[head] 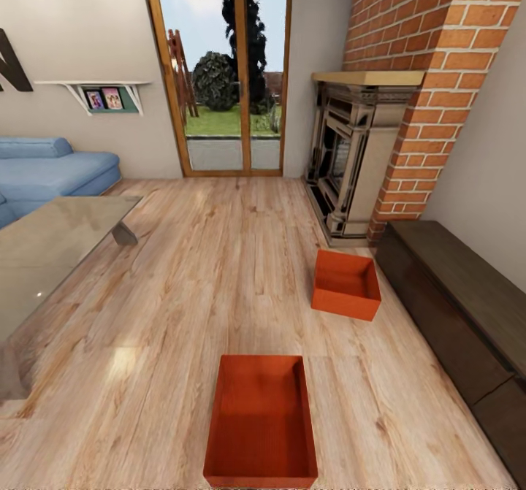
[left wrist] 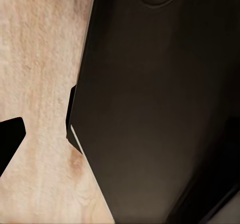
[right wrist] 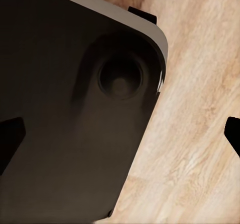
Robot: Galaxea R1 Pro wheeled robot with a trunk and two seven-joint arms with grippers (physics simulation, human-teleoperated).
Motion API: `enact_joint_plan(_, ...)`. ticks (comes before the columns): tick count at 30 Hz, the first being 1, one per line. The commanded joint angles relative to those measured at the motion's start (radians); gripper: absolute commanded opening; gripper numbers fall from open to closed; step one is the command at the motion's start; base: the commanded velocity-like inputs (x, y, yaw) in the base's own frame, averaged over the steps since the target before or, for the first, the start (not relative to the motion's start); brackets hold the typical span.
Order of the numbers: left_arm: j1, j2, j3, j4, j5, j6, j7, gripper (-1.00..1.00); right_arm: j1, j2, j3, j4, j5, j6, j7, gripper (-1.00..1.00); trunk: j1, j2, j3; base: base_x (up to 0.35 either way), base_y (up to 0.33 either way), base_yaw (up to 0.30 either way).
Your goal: Move the two storage containers from the living room to the garage. In the garage, place one container on the floor and stack the other container on top of it (either order is fine).
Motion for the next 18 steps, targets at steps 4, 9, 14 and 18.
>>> enact_joint_plan(4, 0.0, 0.0, -0.001, 0.0, 0.004, -0.002, 0.0, 1.0, -0.001, 0.0, 0.001, 0.003, 0.008, -0.006, -0.001, 1.0, 0.0, 0.0, -0.007, 0.0, 0.0, 0.0)
enact_joint_plan(9, 0.0, 0.0, -0.001, 0.0, 0.004, -0.002, 0.0, 1.0, -0.002, 0.0, 0.001, 0.003, 0.008, -0.006, -0.001, 1.0, 0.0, 0.0, -0.015, 0.0, 0.0, 0.0)
enact_joint_plan(14, 0.0, 0.0, -0.001, 0.0, 0.004, -0.002, 0.0, 1.0, -0.001, 0.0, 0.001, 0.003, 0.008, -0.006, -0.001, 1.0, 0.0, 0.0, -0.024, 0.0, 0.0, 0.0)
enact_joint_plan(18, 0.0, 0.0, -0.001, 0.0, 0.004, -0.002, 0.0, 1.0, -0.002, 0.0, 0.001, 0.003, 0.008, -0.006, -0.001, 1.0, 0.0, 0.0, -0.03, 0.0, 0.0, 0.0)
